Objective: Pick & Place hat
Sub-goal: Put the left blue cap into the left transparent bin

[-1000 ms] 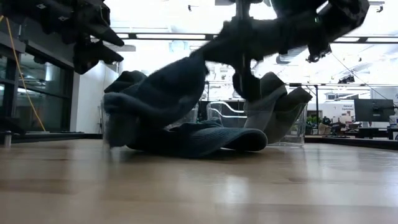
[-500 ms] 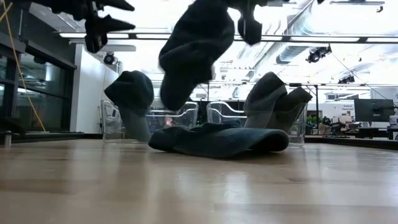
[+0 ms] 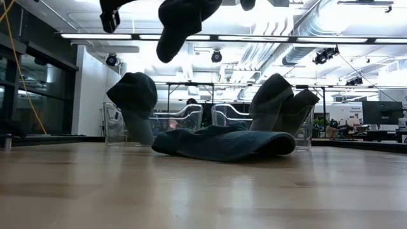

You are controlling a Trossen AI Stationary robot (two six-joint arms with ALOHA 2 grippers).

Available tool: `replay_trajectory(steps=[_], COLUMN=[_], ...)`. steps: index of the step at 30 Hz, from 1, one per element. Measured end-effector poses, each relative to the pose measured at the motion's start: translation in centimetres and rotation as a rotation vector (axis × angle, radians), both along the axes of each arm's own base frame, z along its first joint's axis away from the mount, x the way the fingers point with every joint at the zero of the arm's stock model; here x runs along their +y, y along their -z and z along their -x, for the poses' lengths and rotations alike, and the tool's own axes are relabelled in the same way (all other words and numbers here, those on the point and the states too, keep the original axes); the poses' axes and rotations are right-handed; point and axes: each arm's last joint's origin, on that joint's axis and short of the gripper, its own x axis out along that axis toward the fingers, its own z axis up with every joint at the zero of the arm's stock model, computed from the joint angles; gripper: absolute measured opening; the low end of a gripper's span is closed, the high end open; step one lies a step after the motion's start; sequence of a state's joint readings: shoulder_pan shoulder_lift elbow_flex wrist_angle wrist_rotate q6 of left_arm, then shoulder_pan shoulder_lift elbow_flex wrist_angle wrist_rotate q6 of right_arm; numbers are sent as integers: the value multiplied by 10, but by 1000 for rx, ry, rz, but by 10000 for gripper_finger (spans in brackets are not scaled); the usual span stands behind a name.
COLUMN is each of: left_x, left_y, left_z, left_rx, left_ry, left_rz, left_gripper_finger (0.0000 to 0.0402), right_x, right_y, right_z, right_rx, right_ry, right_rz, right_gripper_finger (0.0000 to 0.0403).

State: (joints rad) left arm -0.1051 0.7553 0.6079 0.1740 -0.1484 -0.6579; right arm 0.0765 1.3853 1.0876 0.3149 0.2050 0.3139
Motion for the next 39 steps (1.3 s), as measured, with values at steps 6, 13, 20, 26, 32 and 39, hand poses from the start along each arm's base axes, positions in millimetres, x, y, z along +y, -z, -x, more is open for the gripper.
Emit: replay_trajectory(steps=[6, 13, 20, 26, 32, 39], left_x=[0, -1, 0, 0, 4, 22], left_y=[0, 4, 6, 12, 17, 19], left_z=[-8, -21, -41, -58, -70, -88], left_rx=[-24, -44, -125, -201, -289, -351], left_ry=[-18, -47, -135, -196, -282, -285], left_rz=[11, 35, 99, 211, 319, 392], left_gripper_finger=[156, 156, 156, 156, 156, 156], right_x=[-24, -58, -88, -110, -130, -147], right_y=[-16, -16, -22, -28, -30, -33], right_z=[-1, 2, 7, 13, 21, 29], right_rx=[-27, -24, -76, -129, -154, -185], right_ry=[81, 182, 210, 184, 180, 184], right_rz=[62, 63, 99, 138, 157, 141], right_gripper_finger=[0, 0, 0, 0, 0, 0])
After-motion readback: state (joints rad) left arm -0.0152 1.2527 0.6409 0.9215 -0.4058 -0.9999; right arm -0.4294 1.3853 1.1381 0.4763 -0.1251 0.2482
